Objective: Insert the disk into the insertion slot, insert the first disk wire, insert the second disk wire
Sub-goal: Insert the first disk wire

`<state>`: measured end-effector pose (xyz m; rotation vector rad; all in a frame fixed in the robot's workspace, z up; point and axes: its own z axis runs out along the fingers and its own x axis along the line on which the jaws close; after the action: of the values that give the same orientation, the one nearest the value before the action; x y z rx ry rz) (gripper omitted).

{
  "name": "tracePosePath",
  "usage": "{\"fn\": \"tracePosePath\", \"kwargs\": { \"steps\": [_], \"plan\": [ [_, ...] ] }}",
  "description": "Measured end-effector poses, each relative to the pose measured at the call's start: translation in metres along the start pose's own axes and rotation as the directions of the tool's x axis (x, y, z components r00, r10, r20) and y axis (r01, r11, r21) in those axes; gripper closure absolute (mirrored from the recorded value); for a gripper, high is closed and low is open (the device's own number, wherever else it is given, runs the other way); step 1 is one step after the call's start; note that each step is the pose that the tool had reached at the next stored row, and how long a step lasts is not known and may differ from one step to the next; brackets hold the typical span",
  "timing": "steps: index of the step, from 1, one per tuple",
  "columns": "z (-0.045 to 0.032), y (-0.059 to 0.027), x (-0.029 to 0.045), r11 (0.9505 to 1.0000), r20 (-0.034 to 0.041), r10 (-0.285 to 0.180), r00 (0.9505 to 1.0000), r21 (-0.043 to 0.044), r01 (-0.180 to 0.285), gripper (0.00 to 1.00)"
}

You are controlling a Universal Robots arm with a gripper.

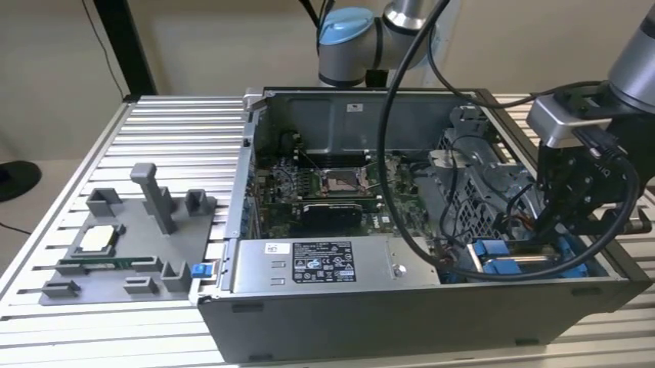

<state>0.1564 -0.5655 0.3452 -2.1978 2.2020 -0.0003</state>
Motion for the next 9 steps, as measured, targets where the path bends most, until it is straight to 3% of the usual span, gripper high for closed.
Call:
{"fn": "tracePosePath", "kwargs": {
  "steps": [9],
  "plan": [
    [0.0019, 0.0000, 0.0000, 0.9994, -0.0009, 0.035, 0.9994, 0.0008, -0.035, 1.00]
  ]
}}
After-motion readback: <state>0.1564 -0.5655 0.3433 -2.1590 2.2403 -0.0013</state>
